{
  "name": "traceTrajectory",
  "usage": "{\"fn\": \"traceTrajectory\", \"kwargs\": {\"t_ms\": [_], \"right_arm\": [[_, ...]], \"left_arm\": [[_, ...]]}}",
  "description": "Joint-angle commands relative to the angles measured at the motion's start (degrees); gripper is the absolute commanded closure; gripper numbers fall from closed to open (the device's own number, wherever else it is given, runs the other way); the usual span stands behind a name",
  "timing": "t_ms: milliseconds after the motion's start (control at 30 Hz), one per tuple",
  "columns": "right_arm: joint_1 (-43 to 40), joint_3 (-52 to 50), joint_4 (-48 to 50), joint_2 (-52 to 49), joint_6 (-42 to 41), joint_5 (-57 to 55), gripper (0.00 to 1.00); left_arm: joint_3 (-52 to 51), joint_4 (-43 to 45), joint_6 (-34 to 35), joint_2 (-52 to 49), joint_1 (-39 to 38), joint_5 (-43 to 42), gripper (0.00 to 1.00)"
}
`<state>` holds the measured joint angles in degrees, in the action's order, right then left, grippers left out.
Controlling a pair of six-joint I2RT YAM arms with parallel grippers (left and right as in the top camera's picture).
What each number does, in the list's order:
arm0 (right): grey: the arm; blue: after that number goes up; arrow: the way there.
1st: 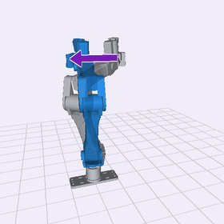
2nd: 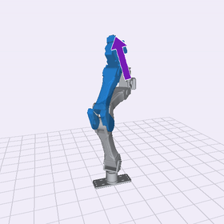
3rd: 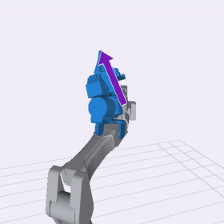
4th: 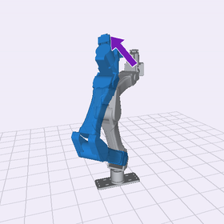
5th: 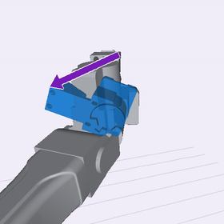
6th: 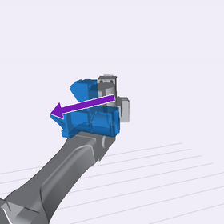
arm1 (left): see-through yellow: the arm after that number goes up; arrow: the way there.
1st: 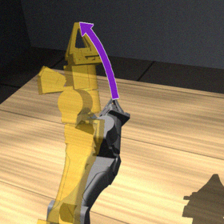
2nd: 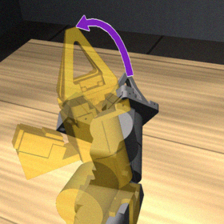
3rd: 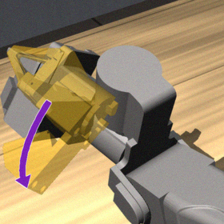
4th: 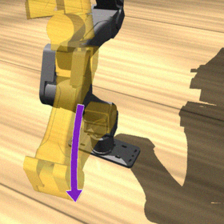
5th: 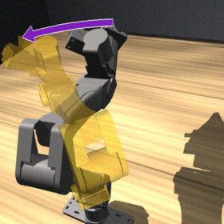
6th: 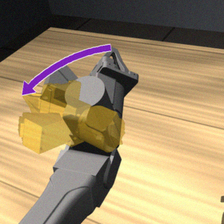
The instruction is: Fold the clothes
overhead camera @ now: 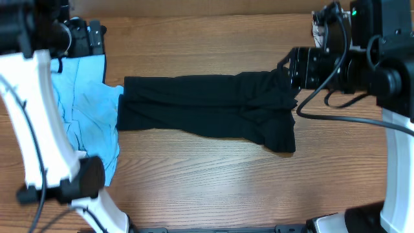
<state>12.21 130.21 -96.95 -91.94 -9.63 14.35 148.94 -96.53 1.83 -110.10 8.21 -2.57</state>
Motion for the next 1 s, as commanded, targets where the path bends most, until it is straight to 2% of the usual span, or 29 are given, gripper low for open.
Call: {"fn": "traceTrajectory", "kwargs": {"t_ms": [0,67,167,400,533,833,867,900,967], "right_arm": [[0.76,-7.87,-0.11,3.72,-5.11,-3.63,0.30],[0.81,-15.10,0.17,5.22,-6.03,-4.46,0.24],[0.90,-23.85,2.91,5.33,-6.10,-4.24,0.23],[1.99,-42.64,17.05,5.14,-6.10,-2.95,0.23],[1.99,-46.73,19.56,5.14,-6.10,-2.73,0.23],[1.99,-47.12,21.66,5.16,-6.08,-2.73,0.22],[1.99,-47.12,21.70,5.14,-6.10,-2.73,0.22],[1.99,-47.12,21.68,5.16,-6.08,-2.73,0.22],[1.99,-47.12,21.68,5.16,-6.10,-2.71,0.22]], "left_arm": [[-7.56,-0.28,4.57,4.17,-0.42,2.82,0.00],[-15.17,0.70,6.14,6.19,-0.44,2.80,0.00],[-24.28,4.46,6.40,6.51,-0.48,3.19,0.00],[-47.56,24.79,11.37,6.49,1.68,4.31,0.00],[-58.60,36.52,14.12,6.45,4.52,3.76,0.00],[-76.78,60.43,16.70,6.36,6.03,4.42,0.03],[-78.49,62.88,16.68,6.34,6.03,4.31,0.08],[-79.78,64.61,16.68,6.36,6.03,4.24,0.19],[-81.85,67.04,16.65,6.34,6.03,4.42,0.56]]}}
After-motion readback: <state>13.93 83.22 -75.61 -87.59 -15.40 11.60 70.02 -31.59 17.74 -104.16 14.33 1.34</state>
